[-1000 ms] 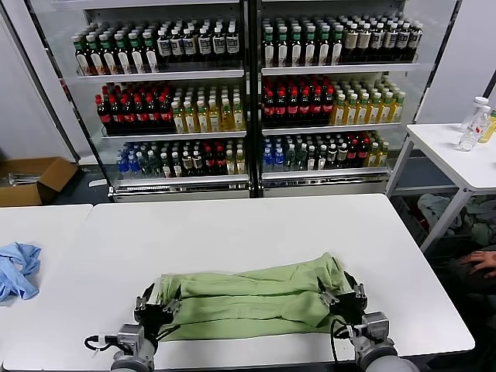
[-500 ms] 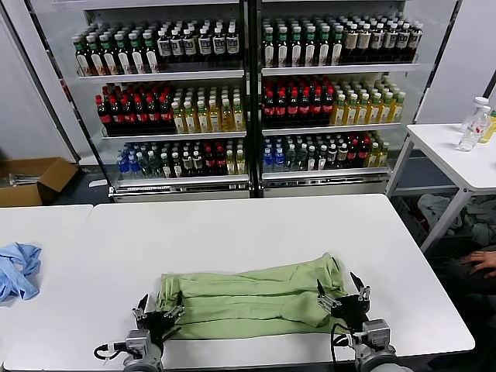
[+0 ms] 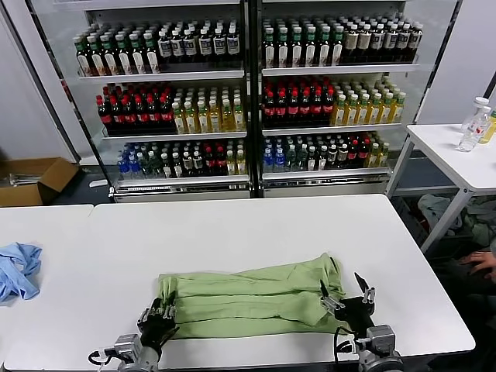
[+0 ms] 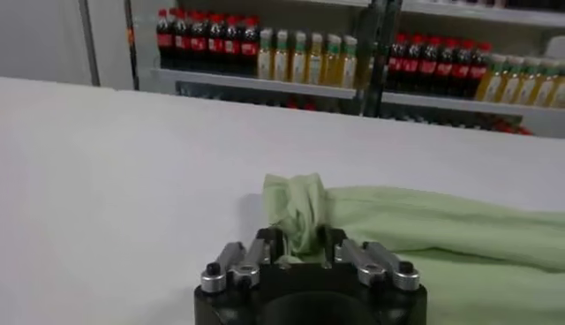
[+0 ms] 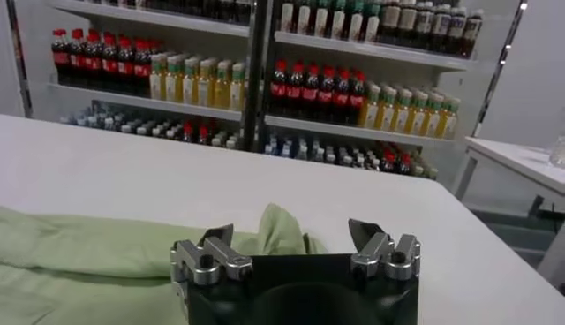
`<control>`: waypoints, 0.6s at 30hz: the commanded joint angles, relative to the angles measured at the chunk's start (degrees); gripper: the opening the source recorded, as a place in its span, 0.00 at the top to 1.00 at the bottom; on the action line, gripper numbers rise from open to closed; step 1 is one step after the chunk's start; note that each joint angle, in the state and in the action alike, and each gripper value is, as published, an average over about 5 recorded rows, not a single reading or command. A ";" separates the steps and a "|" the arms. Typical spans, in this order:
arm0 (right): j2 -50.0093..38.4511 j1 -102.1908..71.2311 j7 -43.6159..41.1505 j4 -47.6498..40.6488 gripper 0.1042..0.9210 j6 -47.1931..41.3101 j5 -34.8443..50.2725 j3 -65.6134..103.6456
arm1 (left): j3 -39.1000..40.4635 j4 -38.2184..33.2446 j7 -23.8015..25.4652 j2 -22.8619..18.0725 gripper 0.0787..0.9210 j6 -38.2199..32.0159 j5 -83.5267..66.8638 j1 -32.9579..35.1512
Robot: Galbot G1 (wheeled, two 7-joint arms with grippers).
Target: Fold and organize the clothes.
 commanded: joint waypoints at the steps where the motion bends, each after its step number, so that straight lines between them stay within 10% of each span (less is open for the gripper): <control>1: -0.34 -0.38 0.04 0.69 0.12 0.28 -0.20 0.32 | -10.61 -2.07 6.33 5.87 0.71 0.84 -7.09 0.07; 9: -2.18 2.11 0.11 -0.69 0.12 0.85 1.55 0.13 | -26.35 -3.80 7.85 11.77 0.96 3.34 -9.64 0.24; 18: -2.63 4.50 0.19 -1.21 0.12 0.66 2.02 -1.03 | -35.78 -9.63 7.30 14.45 0.98 8.08 -20.12 -0.02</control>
